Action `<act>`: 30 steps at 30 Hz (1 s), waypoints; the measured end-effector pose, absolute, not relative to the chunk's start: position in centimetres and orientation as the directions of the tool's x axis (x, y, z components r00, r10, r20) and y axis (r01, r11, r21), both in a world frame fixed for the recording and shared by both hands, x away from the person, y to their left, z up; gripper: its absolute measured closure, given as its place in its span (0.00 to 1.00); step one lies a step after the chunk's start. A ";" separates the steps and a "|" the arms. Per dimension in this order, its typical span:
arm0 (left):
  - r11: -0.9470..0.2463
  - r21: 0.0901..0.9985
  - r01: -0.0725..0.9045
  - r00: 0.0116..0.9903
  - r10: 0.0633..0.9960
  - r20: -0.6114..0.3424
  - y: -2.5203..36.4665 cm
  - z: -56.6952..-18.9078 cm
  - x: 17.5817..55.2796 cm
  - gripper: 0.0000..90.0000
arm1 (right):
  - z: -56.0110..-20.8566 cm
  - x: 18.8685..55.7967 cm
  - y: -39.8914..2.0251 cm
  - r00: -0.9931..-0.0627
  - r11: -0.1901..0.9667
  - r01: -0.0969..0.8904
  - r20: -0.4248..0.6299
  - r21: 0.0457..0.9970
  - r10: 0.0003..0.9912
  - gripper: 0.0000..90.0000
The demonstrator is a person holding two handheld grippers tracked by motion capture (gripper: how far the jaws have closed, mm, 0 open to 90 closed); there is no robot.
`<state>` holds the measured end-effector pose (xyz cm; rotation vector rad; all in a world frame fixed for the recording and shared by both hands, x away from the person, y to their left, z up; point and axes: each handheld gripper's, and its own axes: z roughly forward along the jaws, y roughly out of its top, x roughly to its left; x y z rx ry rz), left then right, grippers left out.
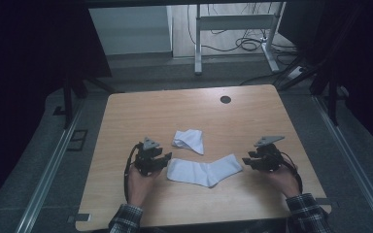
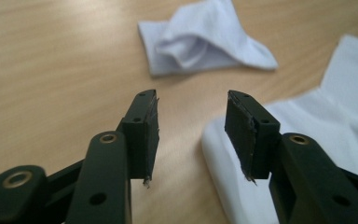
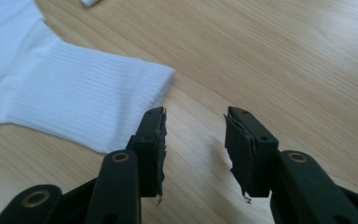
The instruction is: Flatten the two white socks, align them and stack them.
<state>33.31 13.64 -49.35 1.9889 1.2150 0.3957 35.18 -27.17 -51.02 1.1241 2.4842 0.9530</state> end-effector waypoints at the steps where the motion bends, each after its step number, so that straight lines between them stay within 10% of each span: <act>1: -0.265 0.738 0.620 0.500 0.859 -0.111 13.4 -49.1 34.0 0.60 | -51.1 35.3 -27.3 -0.669 0.490 0.574 0.031 0.656 0.743 0.62; 24: -0.330 0.643 0.691 0.493 0.866 -0.084 8.3 -52.3 41.8 0.56 | -52.6 36.3 -29.7 -0.653 0.496 0.591 0.015 0.636 0.758 0.52; 30: -0.359 0.652 0.667 0.536 0.840 -0.086 7.4 -51.6 41.2 0.89 | -52.6 36.2 -29.6 -0.656 0.498 0.586 0.014 0.640 0.754 0.49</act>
